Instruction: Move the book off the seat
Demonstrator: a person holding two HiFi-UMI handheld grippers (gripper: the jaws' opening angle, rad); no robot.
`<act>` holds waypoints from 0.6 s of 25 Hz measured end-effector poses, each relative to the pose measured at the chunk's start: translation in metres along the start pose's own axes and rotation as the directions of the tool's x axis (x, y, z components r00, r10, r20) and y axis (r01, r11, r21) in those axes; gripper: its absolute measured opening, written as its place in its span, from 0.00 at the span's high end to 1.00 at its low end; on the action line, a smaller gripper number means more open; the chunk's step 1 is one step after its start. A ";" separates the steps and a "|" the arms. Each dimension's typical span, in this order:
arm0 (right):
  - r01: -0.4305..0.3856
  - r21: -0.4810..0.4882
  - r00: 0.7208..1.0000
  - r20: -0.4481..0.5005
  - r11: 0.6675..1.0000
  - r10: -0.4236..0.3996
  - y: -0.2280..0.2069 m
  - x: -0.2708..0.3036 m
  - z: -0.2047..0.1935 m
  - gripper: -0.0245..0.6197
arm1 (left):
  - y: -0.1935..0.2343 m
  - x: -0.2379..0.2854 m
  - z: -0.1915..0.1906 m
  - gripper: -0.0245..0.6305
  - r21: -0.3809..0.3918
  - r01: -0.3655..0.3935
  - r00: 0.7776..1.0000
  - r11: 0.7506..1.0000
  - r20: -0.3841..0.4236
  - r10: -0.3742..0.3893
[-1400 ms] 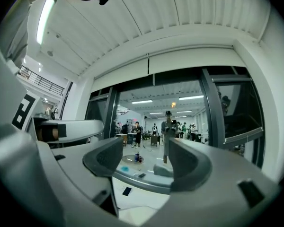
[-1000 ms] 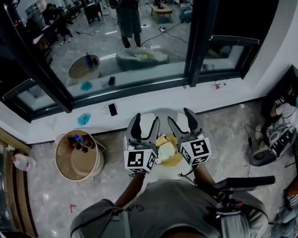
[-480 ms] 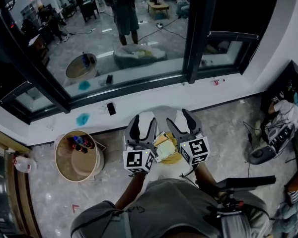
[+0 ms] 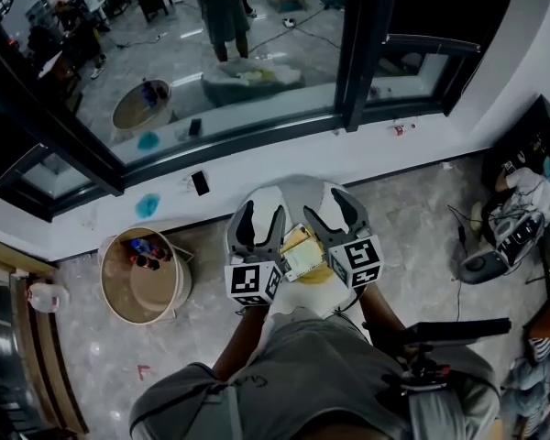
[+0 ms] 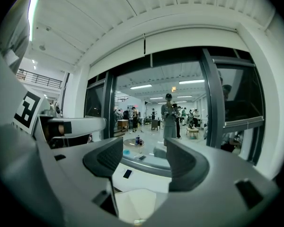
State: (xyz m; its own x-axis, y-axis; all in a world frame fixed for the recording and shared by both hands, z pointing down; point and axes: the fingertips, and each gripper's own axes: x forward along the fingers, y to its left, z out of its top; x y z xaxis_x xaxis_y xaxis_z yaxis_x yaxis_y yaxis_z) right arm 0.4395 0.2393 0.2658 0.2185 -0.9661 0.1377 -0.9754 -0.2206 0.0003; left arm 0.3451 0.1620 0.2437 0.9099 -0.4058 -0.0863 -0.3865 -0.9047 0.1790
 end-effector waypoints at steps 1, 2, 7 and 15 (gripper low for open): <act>0.000 0.004 1.000 -0.012 1.000 0.000 -0.002 0.002 -0.005 0.50 | 0.001 0.004 -0.006 0.55 0.000 0.004 1.000 1.000 -0.010 -0.004; 0.000 0.008 1.000 -0.025 1.000 0.000 -0.005 0.005 -0.012 0.50 | 0.002 0.009 -0.012 0.55 -0.001 0.006 1.000 1.000 -0.020 -0.006; -0.008 0.025 0.996 -0.089 1.000 0.010 -0.015 0.018 -0.047 0.50 | 0.013 0.030 -0.047 0.55 -0.013 0.001 0.997 1.000 -0.079 -0.002; -0.016 0.033 0.980 -0.200 0.999 0.022 -0.028 0.046 -0.119 0.50 | 0.031 0.045 -0.122 0.55 -0.046 -0.028 0.978 0.999 -0.208 0.018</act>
State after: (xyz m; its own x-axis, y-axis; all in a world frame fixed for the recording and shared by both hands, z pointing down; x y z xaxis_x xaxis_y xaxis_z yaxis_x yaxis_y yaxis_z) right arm 0.4734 0.2168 0.3897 0.1863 -0.9243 0.3330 -0.9773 -0.2092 -0.0341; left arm 0.3926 0.1316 0.3654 0.9142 -0.3861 0.1231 -0.4047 -0.8859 0.2267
